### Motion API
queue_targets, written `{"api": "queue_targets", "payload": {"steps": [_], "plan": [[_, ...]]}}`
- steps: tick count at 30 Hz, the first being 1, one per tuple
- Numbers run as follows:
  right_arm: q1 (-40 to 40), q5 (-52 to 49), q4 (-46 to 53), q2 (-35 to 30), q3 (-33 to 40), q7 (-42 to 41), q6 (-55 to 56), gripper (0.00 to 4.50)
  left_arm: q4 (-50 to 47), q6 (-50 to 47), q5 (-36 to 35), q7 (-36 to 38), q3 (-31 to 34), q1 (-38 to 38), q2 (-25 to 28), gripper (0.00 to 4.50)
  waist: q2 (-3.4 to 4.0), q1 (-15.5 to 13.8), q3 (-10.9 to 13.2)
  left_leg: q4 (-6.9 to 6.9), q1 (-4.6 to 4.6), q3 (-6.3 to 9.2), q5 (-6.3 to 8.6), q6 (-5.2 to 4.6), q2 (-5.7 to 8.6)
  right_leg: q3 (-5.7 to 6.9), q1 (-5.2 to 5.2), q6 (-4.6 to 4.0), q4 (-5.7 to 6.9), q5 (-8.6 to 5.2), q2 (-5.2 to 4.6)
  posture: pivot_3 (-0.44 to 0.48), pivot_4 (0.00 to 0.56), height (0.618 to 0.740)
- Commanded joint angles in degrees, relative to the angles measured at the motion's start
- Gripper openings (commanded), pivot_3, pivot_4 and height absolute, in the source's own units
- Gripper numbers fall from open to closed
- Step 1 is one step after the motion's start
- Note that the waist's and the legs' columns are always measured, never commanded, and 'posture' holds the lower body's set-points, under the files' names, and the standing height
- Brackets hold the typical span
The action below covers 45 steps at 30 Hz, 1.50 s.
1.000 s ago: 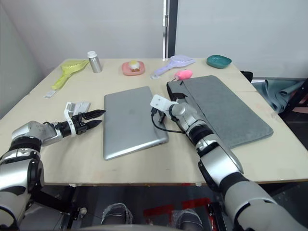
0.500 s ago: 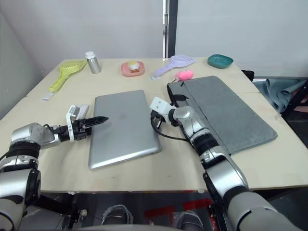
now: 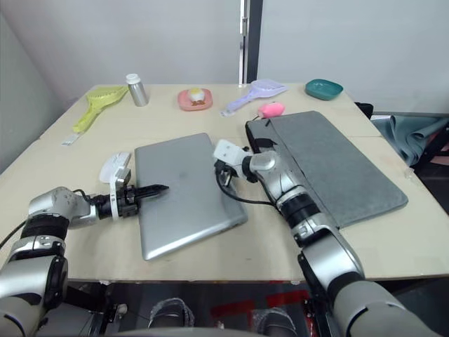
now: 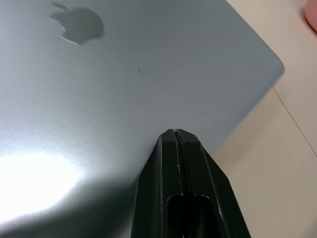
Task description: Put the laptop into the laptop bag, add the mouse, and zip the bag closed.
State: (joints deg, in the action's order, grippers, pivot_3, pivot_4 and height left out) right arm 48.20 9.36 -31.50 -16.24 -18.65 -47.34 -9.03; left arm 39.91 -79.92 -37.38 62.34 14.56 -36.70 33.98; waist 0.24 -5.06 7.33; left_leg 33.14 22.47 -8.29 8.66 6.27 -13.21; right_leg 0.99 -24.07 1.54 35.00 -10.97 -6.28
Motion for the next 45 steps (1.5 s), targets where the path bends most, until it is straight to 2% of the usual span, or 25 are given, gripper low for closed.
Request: {"api": "queue_targets", "payload": {"steps": [1,2,7,10,14,16,19,22,25,28,31,34,39,42,45], "plan": [[4.1,-1.7,0.2,-2.5,3.3,-0.8,1.2,0.0,-2.1,-2.9,-2.3,2.0,-1.1,-1.0,1.2,0.53,0.0,0.0,0.2,0.0,0.02,0.02,0.0,0.0,-0.01,0.02,-0.01,0.0,0.01,0.0,0.01,0.0,0.15,0.74],[4.7,-2.6,1.2,-3.4,4.3,-1.5,0.8,0.0,-2.0,-3.0,-2.4,2.1,-1.0,-1.1,1.4,0.31,-0.03,-0.1,0.3,0.01,0.05,0.02,0.0,0.01,0.0,0.02,-0.02,0.0,0.0,0.0,0.01,0.0,0.15,0.74],[5.4,-10.4,12.1,-6.3,9.2,-7.0,-6.4,0.0,-2.3,-2.9,-2.9,2.9,-1.5,0.1,2.7,0.29,-0.19,0.1,0.5,0.05,0.48,0.18,-0.21,-0.3,-0.02,0.19,-0.27,0.0,-0.02,0.0,0.04,0.0,0.15,0.74],[2.4,-16.4,25.5,-12.2,12.7,-12.0,-14.7,0.0,-3.8,-3.5,-3.6,2.2,-0.8,1.4,3.1,0.29,-0.21,0.1,0.6,-0.04,0.57,0.26,-0.22,-0.29,-0.04,0.33,-0.3,-0.02,-0.04,-0.01,0.06,0.0,0.15,0.74],[-7.7,-24.2,41.9,-24.2,18.8,-17.8,-24.5,0.0,-6.8,-6.2,-6.2,-0.9,3.7,2.2,3.3,0.29,-0.24,-0.6,0.6,-0.05,0.72,0.51,-0.23,-0.24,-0.04,0.41,-0.22,-0.04,-0.13,-0.02,0.1,0.0,0.15,0.74],[-13.4,-27.0,47.4,-29.0,23.0,-17.6,-28.3,0.0,-7.9,-7.8,-7.7,-2.6,6.8,2.2,3.7,0.29,-0.26,-0.5,0.6,-0.06,0.74,0.62,-0.21,-0.23,-0.04,0.42,-0.11,-0.05,-0.35,-0.03,0.12,0.0,0.15,0.74],[-21.9,-31.9,55.1,-32.7,32.5,-14.7,-35.7,0.0,-9.4,-11.4,-9.5,-5.4,11.8,2.0,4.7,0.29,-0.23,0.0,0.7,-0.04,0.64,0.57,-0.2,-0.2,-0.09,0.37,-0.15,-0.01,-0.24,-0.01,0.18,0.0,0.15,0.74],[-32.1,-37.7,62.9,-34.6,42.5,-14.0,-43.2,0.0,-12.1,-12.6,-17.9,-7.3,11.5,3.6,7.8,0.29,-0.21,0.1,0.8,-0.04,0.45,0.55,-0.04,0.12,-0.17,0.21,-0.18,0.01,-0.02,-0.03,0.26,0.0,0.15,0.74],[-39.6,-41.1,66.6,-36.6,50.0,-12.9,-49.9,0.83,-15.4,-12.6,-29.4,-9.3,7.7,6.7,12.4,0.29,-0.19,-0.1,0.8,-0.03,0.43,0.54,0.04,0.28,-0.21,0.1,-0.23,0.03,0.05,-0.04,0.34,0.0,0.15,0.74],[-41.1,-44.3,66.9,-38.1,54.2,-11.1,-54.3,1.86,-16.2,-12.6,-38.6,-12.6,4.4,7.5,16.0,0.29,-0.17,-0.4,0.8,0.03,0.4,0.41,0.05,0.29,-0.15,0.01,-0.26,0.02,0.07,-0.05,0.3,0.0,0.15,0.74],[-39.8,-46.0,66.1,-39.7,53.5,-8.5,-56.9,2.84,-14.4,-12.6,-43.8,-16.6,2.6,6.1,17.1,0.29,-0.17,-0.6,0.8,0.1,0.35,0.28,0.04,0.27,-0.1,-0.16,-0.28,0.03,0.11,-0.05,0.26,0.0,0.15,0.74],[-33.3,-47.3,65.2,-37.9,47.0,-2.4,-59.8,3.81,-13.9,-12.6,-46.0,-20.6,1.5,5.3,16.3,0.29,-0.17,-0.4,0.8,0.18,0.32,0.25,0.03,0.26,-0.1,-0.24,-0.29,0.04,0.22,-0.06,0.27,0.0,0.15,0.74],[-21.1,-39.7,57.0,-31.1,32.7,12.5,-63.5,3.81,-13.8,-12.6,-48.8,-25.4,1.0,4.9,14.4,0.29,-0.18,0.3,0.8,0.19,0.27,0.14,-0.09,0.43,-0.13,-0.49,-0.49,0.14,0.44,-0.02,0.36,0.0,0.15,0.74],[-17.4,-34.7,52.0,-25.7,23.6,18.7,-62.0,3.81,-15.2,-12.2,-46.8,-28.1,2.7,4.2,11.0,0.29,-0.19,0.2,0.8,0.15,0.52,0.12,-0.32,0.8,-0.13,-0.53,-0.77,0.27,0.51,0.02,0.38,0.0,0.15,0.74],[-16.8,-29.7,46.1,-23.0,17.8,21.8,-58.1,3.81,-16.6,-11.8,-47.2,-29.2,4.5,3.0,8.3,0.29,-0.22,-0.2,0.8,0.1,0.61,0.15,-0.34,0.86,-0.14,-0.49,-0.82,0.37,0.48,0.06,0.4,0.0,0.15,0.74]]}}
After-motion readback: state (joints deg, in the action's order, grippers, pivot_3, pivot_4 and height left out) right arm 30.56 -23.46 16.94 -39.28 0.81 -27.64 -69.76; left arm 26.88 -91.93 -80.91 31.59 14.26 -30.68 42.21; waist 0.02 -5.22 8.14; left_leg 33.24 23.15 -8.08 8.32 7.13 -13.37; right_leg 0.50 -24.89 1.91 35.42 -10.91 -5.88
